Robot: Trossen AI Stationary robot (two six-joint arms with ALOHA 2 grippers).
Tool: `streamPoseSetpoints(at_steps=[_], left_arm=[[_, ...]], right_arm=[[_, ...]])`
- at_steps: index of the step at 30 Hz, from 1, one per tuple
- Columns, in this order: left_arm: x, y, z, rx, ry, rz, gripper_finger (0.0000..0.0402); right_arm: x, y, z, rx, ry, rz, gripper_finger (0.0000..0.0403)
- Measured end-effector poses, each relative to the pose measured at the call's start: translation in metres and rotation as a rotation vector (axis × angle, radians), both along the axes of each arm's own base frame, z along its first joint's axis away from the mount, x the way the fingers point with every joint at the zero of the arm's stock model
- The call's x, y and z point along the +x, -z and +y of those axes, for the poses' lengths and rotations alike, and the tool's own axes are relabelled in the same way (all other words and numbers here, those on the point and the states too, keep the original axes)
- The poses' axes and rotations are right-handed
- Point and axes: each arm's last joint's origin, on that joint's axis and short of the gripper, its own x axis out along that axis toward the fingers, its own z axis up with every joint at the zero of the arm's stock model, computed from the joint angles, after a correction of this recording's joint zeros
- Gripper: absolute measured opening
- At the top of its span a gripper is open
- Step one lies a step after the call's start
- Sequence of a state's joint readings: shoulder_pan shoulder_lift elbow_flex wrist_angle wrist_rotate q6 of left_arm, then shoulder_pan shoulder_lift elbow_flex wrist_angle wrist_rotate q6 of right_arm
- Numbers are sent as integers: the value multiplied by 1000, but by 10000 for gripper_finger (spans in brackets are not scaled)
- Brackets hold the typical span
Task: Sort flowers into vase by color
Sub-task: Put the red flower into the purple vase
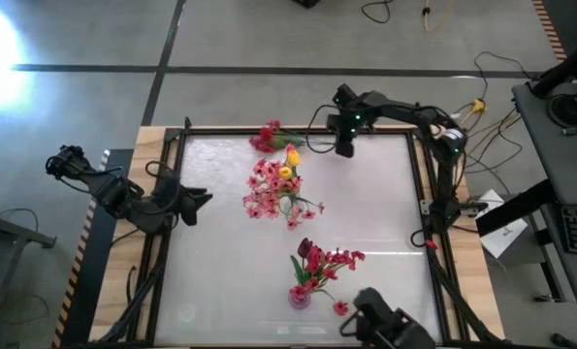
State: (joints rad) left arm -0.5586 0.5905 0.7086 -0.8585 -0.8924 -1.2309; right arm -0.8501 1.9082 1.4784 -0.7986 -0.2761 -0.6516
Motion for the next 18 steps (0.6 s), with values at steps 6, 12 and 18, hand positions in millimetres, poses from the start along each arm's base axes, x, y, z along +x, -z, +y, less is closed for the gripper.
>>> streamPoseSetpoints(at_steps=[6, 12, 18], left_arm=[[-4, -4, 6, 189, -75, -9, 157], [-7, -7, 9, 358, -144, 10, 157], [-9, -9, 12, 433, -182, 19, 157]], right_arm=[[-33, -17, 39, 152, 99, 186, 13], [-70, -22, 90, 182, 229, 287, 13], [-100, -22, 141, 219, 302, 319, 40]])
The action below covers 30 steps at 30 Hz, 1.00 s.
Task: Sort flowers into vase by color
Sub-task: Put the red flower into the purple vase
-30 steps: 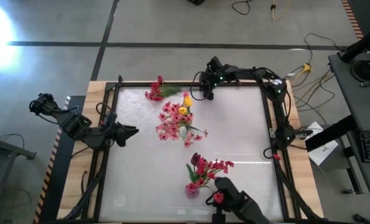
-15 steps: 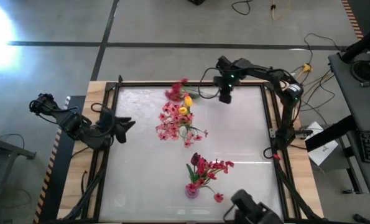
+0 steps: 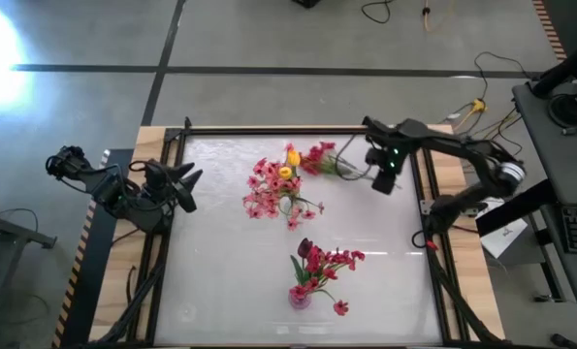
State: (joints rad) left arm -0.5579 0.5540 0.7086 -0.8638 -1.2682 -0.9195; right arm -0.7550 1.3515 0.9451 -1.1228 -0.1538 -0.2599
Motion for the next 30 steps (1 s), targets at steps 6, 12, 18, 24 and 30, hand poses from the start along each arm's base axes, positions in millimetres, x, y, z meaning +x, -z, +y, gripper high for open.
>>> streamPoseSetpoints(at_steps=[6, 12, 18, 24, 30], left_arm=[[1, 0, -1, -25, 36, 14, 157], [7, 0, -7, -108, 134, 22, 157], [15, 0, -13, -164, 220, 42, 157], [25, 2, -23, -276, 366, 73, 157], [35, 6, -33, -378, 464, 105, 157]], right_arm=[[-4, 2, 28, -4, -4, 14, 145], [22, 6, 20, -179, 31, -110, 222], [58, 19, -4, -234, -5, -174, 262], [89, 45, -22, -227, -21, -140, 253], [108, 61, -37, -216, 29, -105, 215]])
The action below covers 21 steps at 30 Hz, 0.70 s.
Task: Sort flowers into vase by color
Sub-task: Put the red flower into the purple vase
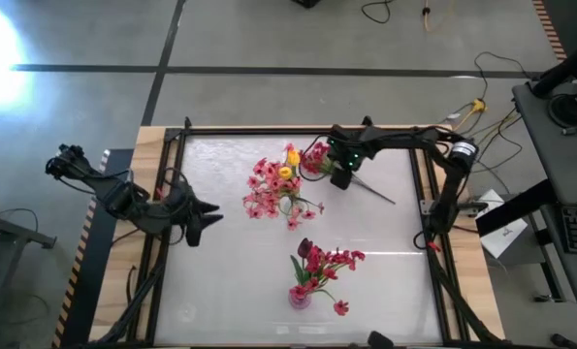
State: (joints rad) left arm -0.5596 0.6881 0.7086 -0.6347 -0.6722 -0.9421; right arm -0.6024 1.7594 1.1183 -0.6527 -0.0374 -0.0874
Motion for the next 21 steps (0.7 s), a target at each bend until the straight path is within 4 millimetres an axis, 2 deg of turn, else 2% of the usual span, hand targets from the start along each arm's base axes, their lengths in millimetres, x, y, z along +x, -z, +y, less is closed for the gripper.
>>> streamPoseSetpoints(at_steps=[6, 10, 13, 16, 21], left_arm=[[16, 3, -11, -14, 12, -10, 157], [31, 1, -26, -17, 92, -61, 157], [40, 3, -39, -17, 189, -85, 157], [47, 7, -52, -21, 253, -80, 157], [59, 16, -69, -36, 285, -90, 157]], right_arm=[[11, 1, -2, -41, 37, 23, 120], [10, -13, 1, -68, 67, -19, 31], [5, -35, 6, -89, 105, -81, 19], [0, -60, 21, -106, 132, -162, 15], [-8, -108, 70, -124, 109, -416, 15]])
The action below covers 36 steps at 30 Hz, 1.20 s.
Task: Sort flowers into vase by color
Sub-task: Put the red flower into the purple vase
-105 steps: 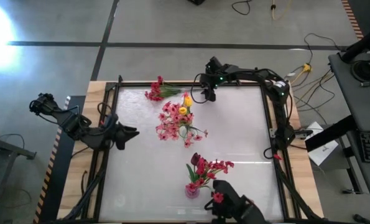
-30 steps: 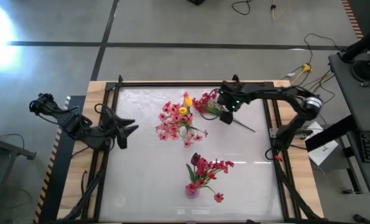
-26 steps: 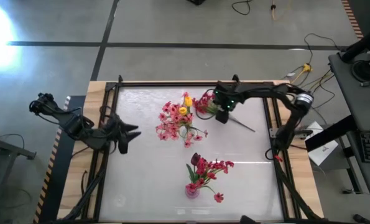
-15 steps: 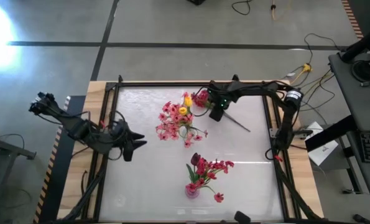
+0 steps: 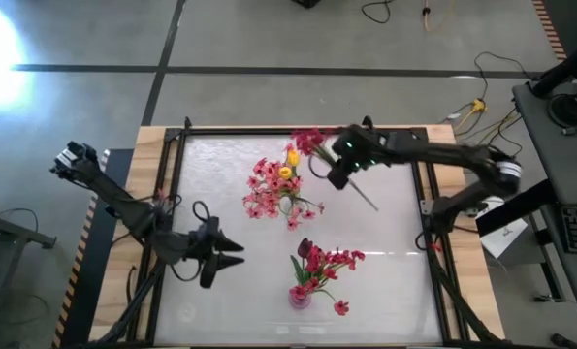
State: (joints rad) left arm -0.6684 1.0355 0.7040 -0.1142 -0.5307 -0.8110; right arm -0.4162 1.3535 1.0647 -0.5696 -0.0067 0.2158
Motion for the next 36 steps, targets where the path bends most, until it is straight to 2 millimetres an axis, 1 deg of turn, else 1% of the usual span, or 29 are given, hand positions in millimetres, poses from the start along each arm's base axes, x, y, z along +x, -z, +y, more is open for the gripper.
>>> streamPoseSetpoints(at_steps=[5, 9, 12, 16, 18, 22, 24, 26, 29, 33, 36], left_arm=[[14, 8, -12, -10, 9, -26, 157], [25, 16, -23, -52, 71, -35, 157], [32, 18, -29, -86, 74, -57, 157], [43, 15, -37, -105, 64, -68, 157], [48, 9, -40, -117, 62, -77, 157], [56, -18, -47, -122, 77, -145, 157], [58, -28, -51, -116, 83, -146, 157], [59, -36, -54, -109, 83, -108, 157], [57, -41, -59, -90, 71, 10, 157], [56, -39, -63, -63, 31, 171, 157], [59, -32, -66, -66, -18, 262, 157]], right_arm=[[-15, -36, 57, -30, -69, -278, 14], [-34, -58, 97, -78, -154, -429, 14], [-50, -75, 121, -89, -234, -513, 13], [-68, -95, 145, -34, -316, -612, 13], [-76, -105, 156, -3, -366, -657, 13], [-88, -120, 182, 70, -493, -712, 13], [-93, -127, 194, 89, -538, -735, 13], [-96, -134, 206, 91, -579, -777, 13], [-99, -143, 222, 72, -639, -848, 13], [-103, -153, 243, 35, -711, -975, 13], [-100, -154, 266, -22, -774, -1048, 13]])
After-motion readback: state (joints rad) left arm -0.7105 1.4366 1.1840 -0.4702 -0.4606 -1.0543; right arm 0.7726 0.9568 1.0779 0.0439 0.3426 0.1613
